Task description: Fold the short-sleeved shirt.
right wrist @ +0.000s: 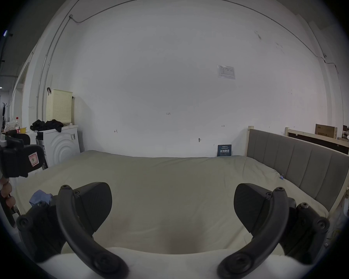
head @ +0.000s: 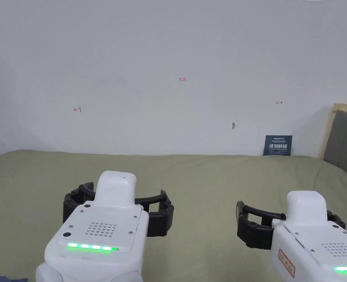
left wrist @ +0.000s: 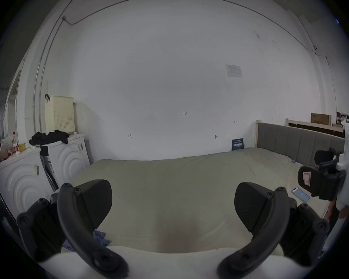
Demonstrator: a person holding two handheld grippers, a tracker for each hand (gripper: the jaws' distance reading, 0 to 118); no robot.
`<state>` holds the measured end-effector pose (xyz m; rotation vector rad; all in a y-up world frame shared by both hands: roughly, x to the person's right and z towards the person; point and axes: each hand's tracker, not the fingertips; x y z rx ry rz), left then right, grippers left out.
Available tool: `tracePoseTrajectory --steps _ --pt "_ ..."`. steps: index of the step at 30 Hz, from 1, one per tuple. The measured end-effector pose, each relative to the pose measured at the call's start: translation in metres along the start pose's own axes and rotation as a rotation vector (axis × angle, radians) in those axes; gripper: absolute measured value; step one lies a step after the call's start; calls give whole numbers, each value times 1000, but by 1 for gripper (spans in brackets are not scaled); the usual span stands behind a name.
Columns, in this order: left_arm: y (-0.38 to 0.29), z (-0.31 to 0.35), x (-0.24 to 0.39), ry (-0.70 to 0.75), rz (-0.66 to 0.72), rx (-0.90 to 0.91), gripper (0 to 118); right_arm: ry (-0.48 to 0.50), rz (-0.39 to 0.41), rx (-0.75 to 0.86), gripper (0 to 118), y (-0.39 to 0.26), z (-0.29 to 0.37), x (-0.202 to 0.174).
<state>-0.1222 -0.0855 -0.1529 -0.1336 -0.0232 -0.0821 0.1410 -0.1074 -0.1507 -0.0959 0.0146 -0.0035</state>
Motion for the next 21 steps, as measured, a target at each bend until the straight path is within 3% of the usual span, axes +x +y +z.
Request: tracePoseTrajectory --steps 21 --pt "1 -5 -7 16 49 -47 118 -3 10 5 118 1 1 -1"
